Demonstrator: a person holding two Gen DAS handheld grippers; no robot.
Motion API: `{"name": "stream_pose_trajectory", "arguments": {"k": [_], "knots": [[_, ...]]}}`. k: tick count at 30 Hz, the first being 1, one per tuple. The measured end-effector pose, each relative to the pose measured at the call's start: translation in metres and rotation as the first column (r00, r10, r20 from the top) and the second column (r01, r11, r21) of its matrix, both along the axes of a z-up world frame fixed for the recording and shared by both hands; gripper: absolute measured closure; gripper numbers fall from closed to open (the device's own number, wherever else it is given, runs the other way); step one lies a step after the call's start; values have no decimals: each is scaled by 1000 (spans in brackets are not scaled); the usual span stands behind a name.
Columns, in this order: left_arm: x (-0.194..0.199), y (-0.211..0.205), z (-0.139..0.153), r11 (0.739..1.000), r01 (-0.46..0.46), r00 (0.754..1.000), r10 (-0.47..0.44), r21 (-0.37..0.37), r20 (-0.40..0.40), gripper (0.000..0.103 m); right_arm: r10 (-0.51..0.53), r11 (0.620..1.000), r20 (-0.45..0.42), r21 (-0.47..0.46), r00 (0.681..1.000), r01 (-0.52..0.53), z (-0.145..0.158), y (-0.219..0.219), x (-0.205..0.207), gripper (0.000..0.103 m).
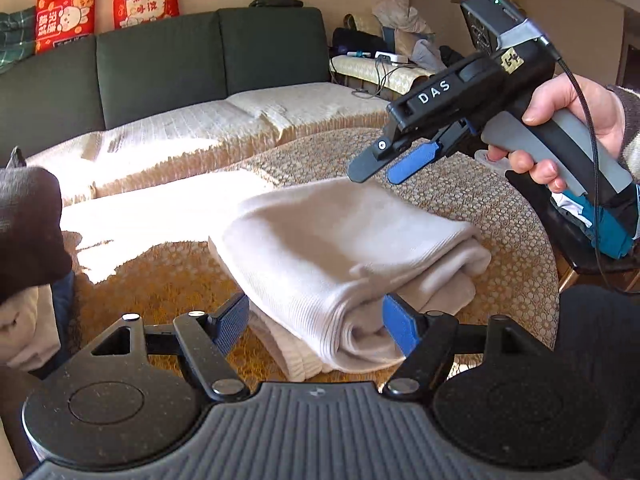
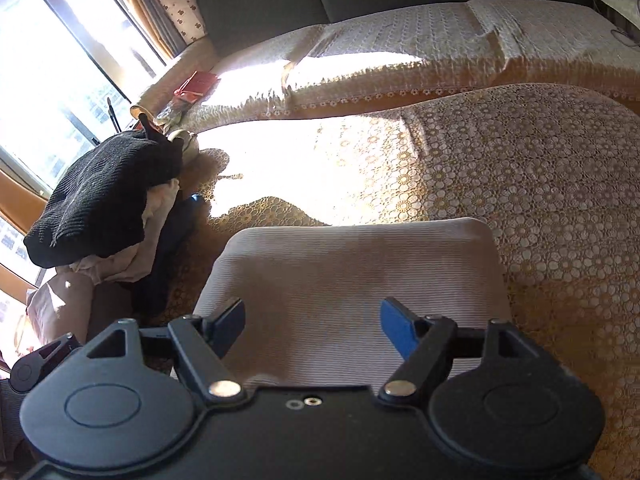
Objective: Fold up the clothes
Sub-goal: 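Open the right gripper and press the folded sweater flat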
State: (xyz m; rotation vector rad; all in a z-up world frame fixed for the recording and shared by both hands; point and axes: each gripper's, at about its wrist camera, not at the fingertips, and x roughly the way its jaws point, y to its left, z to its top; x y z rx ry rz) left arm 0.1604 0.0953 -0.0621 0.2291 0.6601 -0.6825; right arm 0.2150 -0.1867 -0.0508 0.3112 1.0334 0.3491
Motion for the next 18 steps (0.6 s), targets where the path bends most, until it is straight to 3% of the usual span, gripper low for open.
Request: {"name": "stream_pose_trajectory", "arguments": {"k": [10,13,18], "knots": [[55,-64,-14,999,30,999,-28,37,-32,30,-37,999,-119,7,992,38,-33,-31,16,0],[68,-64,-33,995,1,998,5,100,-60,30,-14,1000,-151,16,988,16,-44,-34,12,0],[71,-38,-61,992,-20,992,35,125,-118,30,71,997,-228,30,971,-66,-70,-23,-4,0]]}}
